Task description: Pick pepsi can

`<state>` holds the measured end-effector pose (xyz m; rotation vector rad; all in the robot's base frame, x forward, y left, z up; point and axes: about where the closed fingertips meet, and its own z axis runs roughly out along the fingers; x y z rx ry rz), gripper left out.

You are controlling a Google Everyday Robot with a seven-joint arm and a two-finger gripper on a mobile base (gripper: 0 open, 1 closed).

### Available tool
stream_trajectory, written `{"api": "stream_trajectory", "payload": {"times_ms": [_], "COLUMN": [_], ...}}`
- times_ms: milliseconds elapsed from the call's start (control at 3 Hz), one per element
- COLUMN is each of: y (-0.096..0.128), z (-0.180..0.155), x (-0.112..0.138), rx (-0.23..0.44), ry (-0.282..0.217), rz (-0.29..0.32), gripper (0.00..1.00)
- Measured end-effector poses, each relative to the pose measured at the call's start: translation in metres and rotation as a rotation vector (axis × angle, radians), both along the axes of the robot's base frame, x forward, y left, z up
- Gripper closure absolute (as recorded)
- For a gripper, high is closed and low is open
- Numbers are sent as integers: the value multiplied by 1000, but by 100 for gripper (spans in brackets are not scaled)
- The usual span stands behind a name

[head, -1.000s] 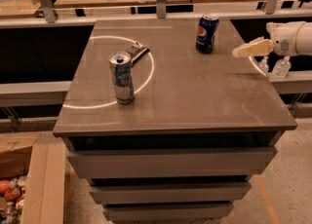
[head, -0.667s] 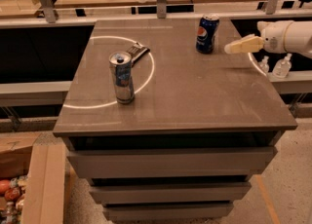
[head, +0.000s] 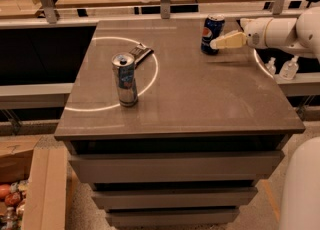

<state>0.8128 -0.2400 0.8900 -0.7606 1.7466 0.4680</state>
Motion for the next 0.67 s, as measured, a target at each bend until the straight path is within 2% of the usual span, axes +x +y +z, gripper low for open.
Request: {"api": "stream_trajectory", "payload": {"times_ms": [333,667], "y": [29,45], "z": [4,8], "x": [15,22], "rx": [15,21], "ry": [-18,-25], "rz": [52,82], "gripper": [19,41]}}
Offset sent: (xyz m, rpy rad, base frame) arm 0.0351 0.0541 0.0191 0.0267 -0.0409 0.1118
